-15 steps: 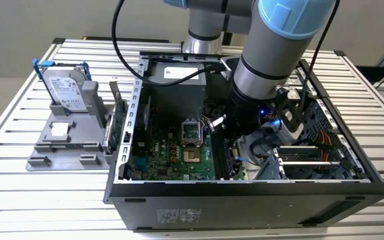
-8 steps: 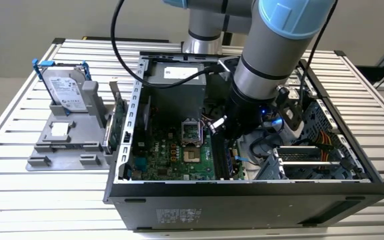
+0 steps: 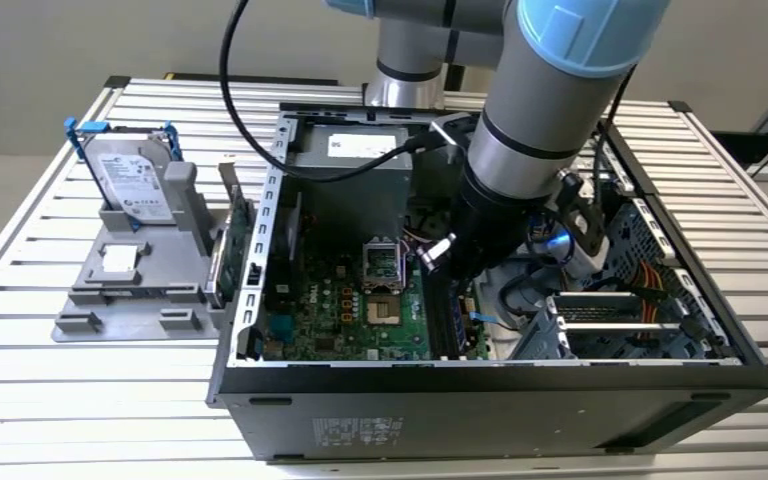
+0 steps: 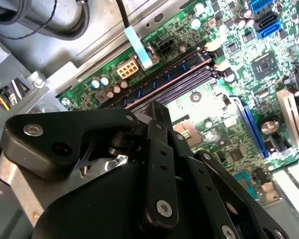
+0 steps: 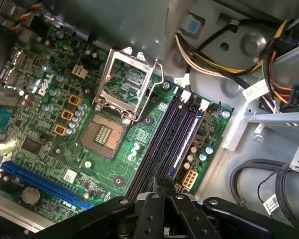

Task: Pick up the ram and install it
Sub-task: 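Press down the ram until it locks into place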

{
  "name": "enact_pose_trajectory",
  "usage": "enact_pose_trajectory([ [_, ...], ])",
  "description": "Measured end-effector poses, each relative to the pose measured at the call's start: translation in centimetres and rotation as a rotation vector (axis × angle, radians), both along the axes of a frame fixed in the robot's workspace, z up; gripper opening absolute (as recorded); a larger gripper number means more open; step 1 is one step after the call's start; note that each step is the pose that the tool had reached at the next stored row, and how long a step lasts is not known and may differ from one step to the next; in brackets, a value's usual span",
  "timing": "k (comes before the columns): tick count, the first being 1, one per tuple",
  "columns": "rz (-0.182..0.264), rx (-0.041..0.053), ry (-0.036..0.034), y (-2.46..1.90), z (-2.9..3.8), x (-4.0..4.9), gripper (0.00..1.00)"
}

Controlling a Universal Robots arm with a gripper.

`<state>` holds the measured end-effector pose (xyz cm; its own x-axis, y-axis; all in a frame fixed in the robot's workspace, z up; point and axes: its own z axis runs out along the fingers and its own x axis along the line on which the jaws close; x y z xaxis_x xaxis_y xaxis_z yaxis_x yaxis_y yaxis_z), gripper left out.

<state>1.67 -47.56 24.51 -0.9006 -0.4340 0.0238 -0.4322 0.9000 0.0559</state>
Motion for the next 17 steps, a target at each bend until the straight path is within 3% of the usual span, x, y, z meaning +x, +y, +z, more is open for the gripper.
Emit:
enact_pose_trajectory([
  [17, 0.169, 0.0002, -0.0012, 0.01, 0.0, 0.0, 0.0],
])
